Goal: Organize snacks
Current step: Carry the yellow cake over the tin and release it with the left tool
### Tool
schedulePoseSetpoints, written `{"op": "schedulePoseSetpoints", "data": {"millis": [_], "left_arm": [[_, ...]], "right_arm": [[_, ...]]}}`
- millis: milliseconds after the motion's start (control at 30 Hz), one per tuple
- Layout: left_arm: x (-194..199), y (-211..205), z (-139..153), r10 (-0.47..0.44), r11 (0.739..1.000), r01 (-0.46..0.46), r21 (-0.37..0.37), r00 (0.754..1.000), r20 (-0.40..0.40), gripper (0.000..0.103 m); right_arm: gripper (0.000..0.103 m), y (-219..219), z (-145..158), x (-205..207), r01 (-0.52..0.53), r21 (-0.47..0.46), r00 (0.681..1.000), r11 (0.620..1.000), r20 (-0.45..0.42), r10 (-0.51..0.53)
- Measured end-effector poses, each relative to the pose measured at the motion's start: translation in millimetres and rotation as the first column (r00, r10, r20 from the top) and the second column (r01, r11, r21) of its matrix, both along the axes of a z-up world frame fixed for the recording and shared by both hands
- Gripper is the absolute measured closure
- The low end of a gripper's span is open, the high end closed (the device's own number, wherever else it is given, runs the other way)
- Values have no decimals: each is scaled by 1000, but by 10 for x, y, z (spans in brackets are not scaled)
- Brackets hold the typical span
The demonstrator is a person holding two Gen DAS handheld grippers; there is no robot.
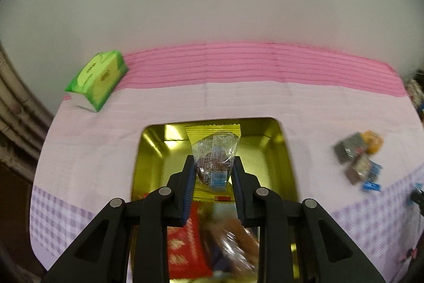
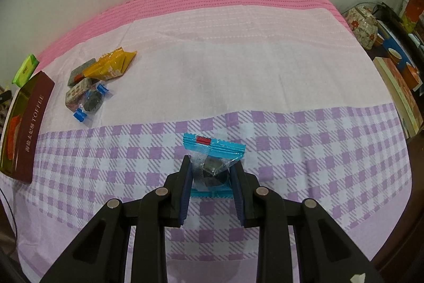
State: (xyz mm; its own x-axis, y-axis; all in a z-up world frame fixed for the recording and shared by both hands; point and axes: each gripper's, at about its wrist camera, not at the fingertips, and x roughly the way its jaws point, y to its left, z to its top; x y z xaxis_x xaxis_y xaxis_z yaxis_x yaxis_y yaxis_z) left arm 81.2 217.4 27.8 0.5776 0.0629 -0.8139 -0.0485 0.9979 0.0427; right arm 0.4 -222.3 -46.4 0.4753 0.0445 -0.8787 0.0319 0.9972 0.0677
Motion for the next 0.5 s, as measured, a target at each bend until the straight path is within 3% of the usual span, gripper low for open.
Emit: {"op": "schedulePoseSetpoints", "data": {"millis": [267, 500], "left_arm": [[262, 229, -318, 72, 997, -70, 32, 995, -74, 76], [339, 254, -402, 87, 996, -84, 34, 991, -100, 76]], "right_arm": [[76, 6, -13, 14, 2, 2, 1000, 1000, 1, -2], [76, 36, 5, 10, -10, -1, 1000, 1000, 24, 10]]}}
